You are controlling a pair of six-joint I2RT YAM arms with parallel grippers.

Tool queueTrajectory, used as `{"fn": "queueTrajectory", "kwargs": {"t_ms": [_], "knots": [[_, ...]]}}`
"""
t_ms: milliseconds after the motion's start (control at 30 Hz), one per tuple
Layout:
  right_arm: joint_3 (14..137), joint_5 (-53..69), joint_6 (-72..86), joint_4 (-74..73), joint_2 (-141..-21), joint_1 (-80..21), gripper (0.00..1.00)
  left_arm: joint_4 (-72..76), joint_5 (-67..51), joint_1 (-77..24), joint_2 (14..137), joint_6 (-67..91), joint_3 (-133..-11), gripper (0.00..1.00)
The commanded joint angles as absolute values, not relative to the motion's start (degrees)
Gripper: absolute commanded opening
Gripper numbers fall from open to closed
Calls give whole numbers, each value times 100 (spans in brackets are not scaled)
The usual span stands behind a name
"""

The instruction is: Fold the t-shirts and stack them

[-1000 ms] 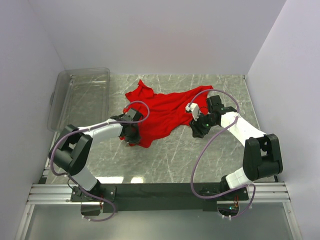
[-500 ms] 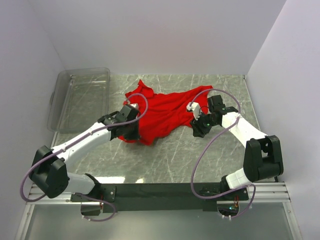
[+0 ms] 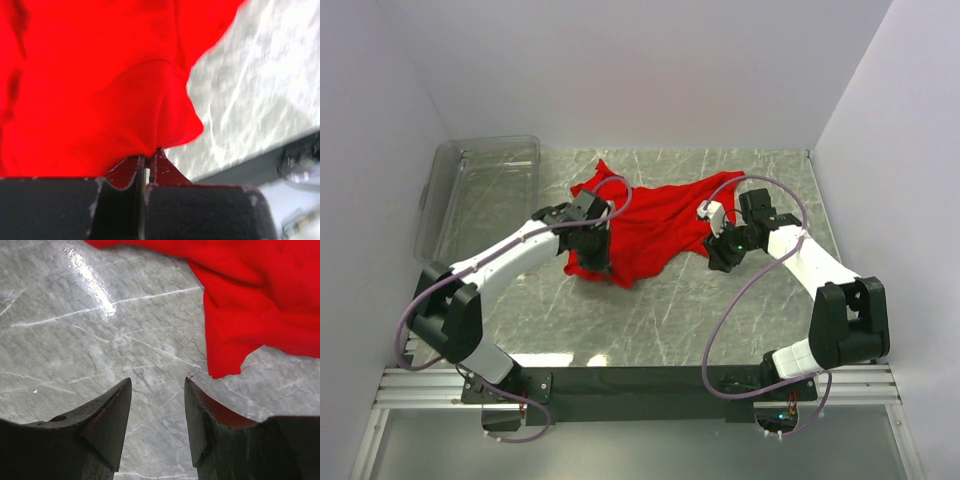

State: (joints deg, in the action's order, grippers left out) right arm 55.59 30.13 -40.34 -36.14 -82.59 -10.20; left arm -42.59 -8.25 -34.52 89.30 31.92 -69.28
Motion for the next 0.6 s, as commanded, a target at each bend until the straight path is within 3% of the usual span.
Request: {"fn": "queueTrajectory", "kwargs": {"t_ms": [0,167,400,433,467,533,567], "knots": [[5563,3155,-3990,-3454,-8103,-984,54,-4473,-1739,-3463,8359,3102,-6383,1],[5642,3138,-4060,-3507,-8182,-984,54,-4614,-2310,-3350,8287,3033,-6380,1],[5704,3173,-4052,-3498,-8165,-967,54,-3289,-2742,-2067,9798,4067,-8153,1],[5678,3182,-4060,-3481,-8139,-967,54,-2930,-2803,-1944,10217,4530,-8330,7],[5652,3173,-4052,-3463,-8113,-958,53,-2770,-2908,-1768,10422,4735,-8506,29],[5564,3164,-4060,-3463,-8051,-958,54,-2655,-2988,-1635,10852,5131,-8998,41],[5537,3164,-4069,-3454,-8007,-932,53,-2593,-2962,-1583,10915,5298,-9209,55]]}}
